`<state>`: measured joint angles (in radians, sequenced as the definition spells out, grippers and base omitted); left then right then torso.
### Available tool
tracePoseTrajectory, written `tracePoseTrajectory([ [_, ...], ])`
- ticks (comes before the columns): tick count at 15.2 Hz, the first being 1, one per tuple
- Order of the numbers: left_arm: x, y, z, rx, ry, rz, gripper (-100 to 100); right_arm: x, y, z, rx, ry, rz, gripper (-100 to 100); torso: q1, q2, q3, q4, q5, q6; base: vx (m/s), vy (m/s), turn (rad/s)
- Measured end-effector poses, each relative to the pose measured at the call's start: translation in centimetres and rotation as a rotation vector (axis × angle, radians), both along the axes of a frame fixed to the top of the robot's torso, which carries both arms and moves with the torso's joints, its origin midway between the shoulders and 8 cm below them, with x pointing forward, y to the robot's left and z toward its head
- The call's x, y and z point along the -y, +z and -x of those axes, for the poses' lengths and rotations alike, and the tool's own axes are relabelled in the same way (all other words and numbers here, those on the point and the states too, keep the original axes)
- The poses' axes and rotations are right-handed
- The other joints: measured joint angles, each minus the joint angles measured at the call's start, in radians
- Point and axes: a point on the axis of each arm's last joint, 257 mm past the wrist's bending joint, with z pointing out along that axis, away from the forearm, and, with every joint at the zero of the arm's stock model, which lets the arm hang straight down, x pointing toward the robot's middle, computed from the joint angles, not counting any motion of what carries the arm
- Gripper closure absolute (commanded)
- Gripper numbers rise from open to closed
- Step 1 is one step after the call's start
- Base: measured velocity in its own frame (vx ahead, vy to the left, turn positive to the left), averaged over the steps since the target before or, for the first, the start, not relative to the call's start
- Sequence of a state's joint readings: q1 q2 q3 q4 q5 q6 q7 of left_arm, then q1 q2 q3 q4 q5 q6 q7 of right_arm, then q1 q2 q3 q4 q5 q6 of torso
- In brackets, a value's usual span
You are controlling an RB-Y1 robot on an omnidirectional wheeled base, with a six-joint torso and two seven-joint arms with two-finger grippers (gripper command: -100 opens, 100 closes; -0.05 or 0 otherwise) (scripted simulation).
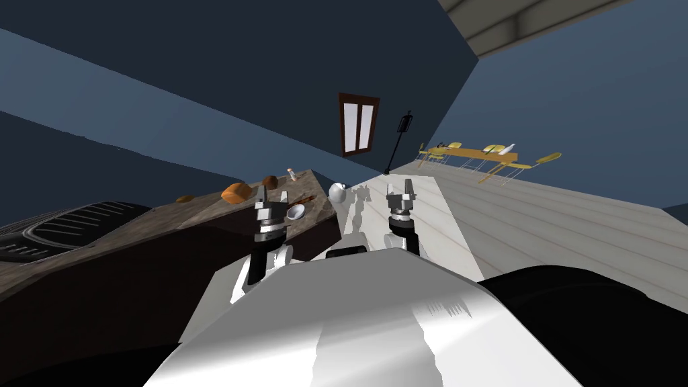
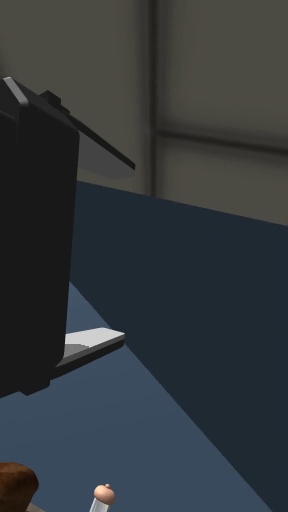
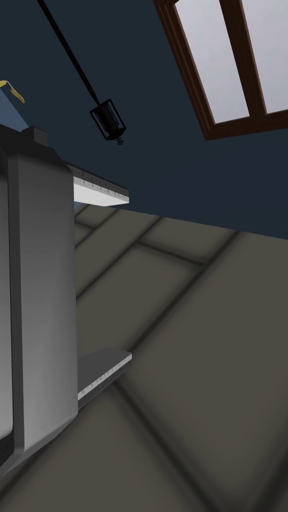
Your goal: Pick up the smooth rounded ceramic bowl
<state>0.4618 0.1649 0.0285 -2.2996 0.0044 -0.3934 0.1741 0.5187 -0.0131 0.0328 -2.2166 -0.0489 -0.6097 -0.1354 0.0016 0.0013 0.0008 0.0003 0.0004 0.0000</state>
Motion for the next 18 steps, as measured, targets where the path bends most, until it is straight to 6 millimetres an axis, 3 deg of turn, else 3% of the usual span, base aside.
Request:
tracePoseTrajectory([
  [18,-3.6,-6.2,-5.2,-0.303,0.063,0.001,-100,0.0,0.0,0.0,0.0,0.0,0.0,0,0.0,0.0,0.0,0.0,0.0,0.0,-0.018,0.016,-0.032],
])
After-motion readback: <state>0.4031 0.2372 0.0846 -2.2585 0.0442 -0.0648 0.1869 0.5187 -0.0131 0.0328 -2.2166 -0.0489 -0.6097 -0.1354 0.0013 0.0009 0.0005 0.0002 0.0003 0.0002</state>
